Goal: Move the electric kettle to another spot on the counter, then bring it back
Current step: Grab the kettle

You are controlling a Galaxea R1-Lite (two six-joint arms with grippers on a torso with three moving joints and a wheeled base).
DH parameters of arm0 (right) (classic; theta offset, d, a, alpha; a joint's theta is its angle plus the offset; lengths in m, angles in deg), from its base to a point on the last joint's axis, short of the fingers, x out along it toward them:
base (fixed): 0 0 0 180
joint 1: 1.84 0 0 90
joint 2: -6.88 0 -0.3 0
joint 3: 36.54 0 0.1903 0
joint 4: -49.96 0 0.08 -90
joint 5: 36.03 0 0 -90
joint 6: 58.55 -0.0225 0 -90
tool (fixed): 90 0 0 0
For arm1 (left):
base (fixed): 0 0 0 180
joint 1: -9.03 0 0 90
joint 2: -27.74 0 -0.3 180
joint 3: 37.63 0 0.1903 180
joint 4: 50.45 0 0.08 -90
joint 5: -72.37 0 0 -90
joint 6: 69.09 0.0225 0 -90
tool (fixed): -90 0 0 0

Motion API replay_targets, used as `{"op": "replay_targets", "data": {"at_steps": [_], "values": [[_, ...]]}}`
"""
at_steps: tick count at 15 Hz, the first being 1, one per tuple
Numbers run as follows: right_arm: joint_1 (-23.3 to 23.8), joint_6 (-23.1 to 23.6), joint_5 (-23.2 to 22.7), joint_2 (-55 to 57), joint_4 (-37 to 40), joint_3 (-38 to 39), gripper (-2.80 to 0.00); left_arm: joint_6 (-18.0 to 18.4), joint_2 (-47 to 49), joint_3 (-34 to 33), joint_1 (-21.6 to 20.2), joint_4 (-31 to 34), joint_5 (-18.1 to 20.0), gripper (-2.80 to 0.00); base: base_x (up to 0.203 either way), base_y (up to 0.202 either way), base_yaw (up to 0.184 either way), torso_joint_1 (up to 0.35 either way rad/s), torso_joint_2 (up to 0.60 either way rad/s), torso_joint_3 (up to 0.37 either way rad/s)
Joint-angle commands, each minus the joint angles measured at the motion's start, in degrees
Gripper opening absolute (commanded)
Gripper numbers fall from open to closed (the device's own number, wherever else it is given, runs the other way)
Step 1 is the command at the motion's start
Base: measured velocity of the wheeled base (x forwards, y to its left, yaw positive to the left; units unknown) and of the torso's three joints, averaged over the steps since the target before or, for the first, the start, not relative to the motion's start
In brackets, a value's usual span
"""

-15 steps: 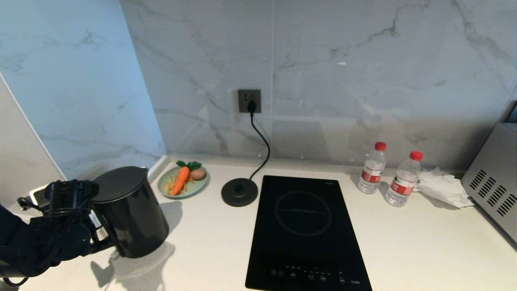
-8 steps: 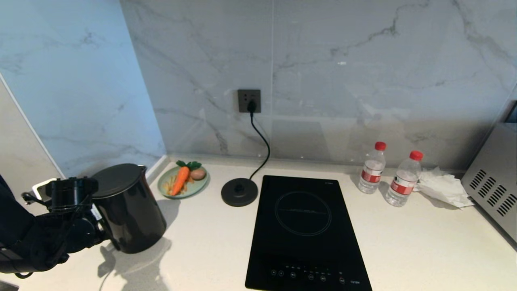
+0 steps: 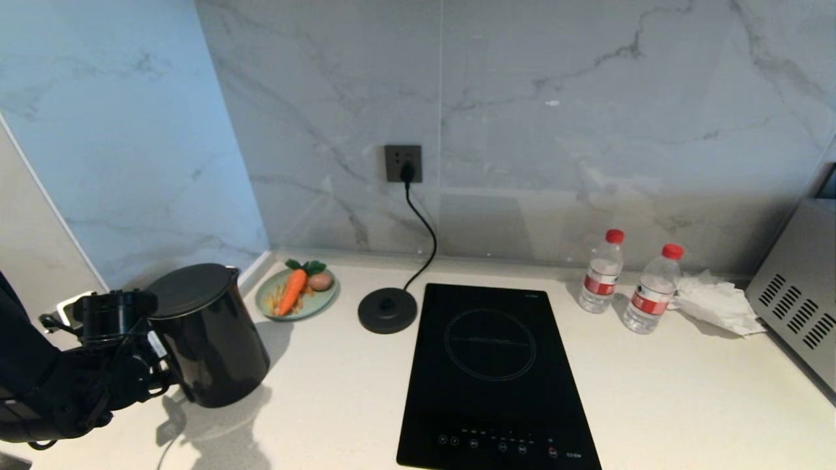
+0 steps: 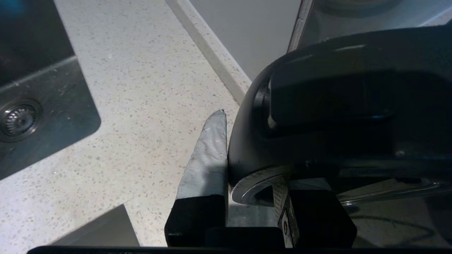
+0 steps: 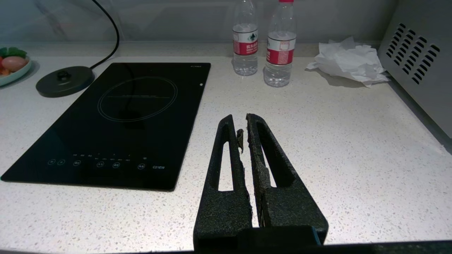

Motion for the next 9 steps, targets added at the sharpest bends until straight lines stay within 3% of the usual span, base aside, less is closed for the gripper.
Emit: {"op": "replay_targets", "data": {"at_steps": [1,9], "values": [[0.0,0.0,0.0,0.0,0.0,0.0,-2.80,-0.1,-2.2,0.2,0.0,-0.5,0.9,-2.80,0.000,0.000,0.000,0.000,0.00,0.000],[0.0,0.0,0.0,0.0,0.0,0.0,-2.80,1.0,-5.0,2.4,-0.1,-0.5,11.0,-2.80,0.000,0.000,0.000,0.000,0.00,0.000]]}}
